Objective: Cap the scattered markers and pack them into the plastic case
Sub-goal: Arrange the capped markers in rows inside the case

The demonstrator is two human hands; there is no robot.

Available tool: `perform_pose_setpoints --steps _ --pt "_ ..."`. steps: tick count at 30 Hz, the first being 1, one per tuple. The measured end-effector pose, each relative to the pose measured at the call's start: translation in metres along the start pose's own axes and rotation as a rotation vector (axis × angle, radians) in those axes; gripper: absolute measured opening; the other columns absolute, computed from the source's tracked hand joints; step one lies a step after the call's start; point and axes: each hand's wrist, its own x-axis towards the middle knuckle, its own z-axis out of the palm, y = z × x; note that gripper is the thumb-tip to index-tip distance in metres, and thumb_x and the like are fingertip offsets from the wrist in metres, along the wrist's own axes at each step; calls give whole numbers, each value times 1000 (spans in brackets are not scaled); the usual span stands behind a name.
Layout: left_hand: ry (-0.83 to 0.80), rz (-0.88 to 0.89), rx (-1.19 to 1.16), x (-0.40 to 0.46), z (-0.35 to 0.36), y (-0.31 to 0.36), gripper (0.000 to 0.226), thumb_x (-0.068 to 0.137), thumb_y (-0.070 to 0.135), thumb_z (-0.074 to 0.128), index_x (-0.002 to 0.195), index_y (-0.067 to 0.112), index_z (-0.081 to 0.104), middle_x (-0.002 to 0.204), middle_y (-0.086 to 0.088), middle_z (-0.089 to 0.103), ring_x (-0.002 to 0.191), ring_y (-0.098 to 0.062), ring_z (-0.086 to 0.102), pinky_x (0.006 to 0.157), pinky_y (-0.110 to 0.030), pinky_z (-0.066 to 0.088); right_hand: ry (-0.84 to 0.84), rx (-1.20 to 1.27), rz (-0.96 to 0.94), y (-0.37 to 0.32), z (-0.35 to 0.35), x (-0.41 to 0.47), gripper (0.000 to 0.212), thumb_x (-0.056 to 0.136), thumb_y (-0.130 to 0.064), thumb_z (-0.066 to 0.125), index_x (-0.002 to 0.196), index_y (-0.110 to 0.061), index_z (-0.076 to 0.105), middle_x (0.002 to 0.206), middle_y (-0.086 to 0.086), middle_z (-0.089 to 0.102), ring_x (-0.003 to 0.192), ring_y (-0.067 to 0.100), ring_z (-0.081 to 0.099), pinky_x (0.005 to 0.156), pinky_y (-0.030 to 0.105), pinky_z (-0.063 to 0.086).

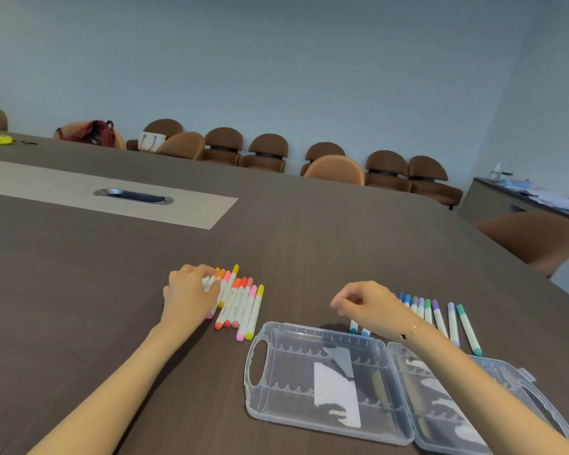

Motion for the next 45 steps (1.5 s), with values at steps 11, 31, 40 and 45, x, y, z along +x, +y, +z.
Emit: perform_pose_setpoints --steps 11,31,40,45 --pt "14 -19 -246 3 0 -13 23 91 11 55 109 20 67 109 1 64 105 -15 52 80 -24 42 -253 -197 142 -63 86 99 33 92 -38 53 67 -16 49 67 1 45 60 12 46 57 18 41" --pt "19 -119 -247 20 -1 -41 17 86 10 62 102 12 65 103 -8 57 74 -8 51 58 -9 34 -306 -240 183 -65 104 121 31 89 -41 54 68 -19 48 68 0 52 62 12 50 54 18 39" --pt "-73 -121 -207 18 -5 -47 22 88 16 59 110 12 62 111 -9 55 86 -12 51 70 -20 40 -274 -148 255 -68 98 124 30 89 -43 53 72 -18 48 66 -1 56 61 9 51 57 20 38" --pt "-116 -118 -229 17 -1 -45 23 89 20 58 111 13 62 108 -8 55 73 -17 62 58 -16 40 -261 -26 280 -63 88 121 31 92 -43 49 74 -18 49 64 -1 56 61 8 47 60 20 38"
